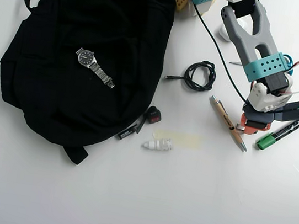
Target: Put the usb stick into the black bag
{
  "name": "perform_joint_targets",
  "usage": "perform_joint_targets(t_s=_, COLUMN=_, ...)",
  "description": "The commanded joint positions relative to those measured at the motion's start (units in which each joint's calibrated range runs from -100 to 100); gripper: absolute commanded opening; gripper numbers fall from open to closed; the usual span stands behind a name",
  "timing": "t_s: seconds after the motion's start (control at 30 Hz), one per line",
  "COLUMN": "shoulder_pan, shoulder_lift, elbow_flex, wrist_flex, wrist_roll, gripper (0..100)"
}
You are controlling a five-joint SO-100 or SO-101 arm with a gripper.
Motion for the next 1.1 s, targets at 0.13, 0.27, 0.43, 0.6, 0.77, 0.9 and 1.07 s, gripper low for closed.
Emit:
perform_joint_targets(t_s=0.13, shoulder_pan=0.14, shoulder_lift=-0.08, elbow_flex=0.05, wrist_flex=-0.33, wrist_roll=0.34, gripper=5)
perform_joint_targets(t_s=0.27, shoulder_pan=-0.01, shoulder_lift=-0.08, elbow_flex=0.05, wrist_flex=-0.25, wrist_roll=-0.13, gripper=2)
perform_joint_targets(t_s=0.43, shoulder_pan=-0.15, shoulder_lift=-0.08, elbow_flex=-0.04, wrist_flex=0.1, wrist_roll=-0.24, gripper=2)
perform_joint_targets(t_s=0.6, shoulder_pan=-0.15, shoulder_lift=-1.24, elbow_flex=-0.13, wrist_flex=0.35, wrist_roll=-0.34, gripper=2)
perform_joint_targets(t_s=0.77, shoulder_pan=-0.23, shoulder_lift=-2.32, elbow_flex=-7.14, wrist_flex=7.5, wrist_roll=-0.34, gripper=2)
perform_joint_targets(t_s=0.9, shoulder_pan=-0.23, shoulder_lift=-2.4, elbow_flex=-16.21, wrist_flex=18.79, wrist_roll=-0.34, gripper=2)
perform_joint_targets(t_s=1.07, shoulder_pan=-0.01, shoulder_lift=-2.4, elbow_flex=-22.59, wrist_flex=25.25, wrist_roll=-0.34, gripper=2)
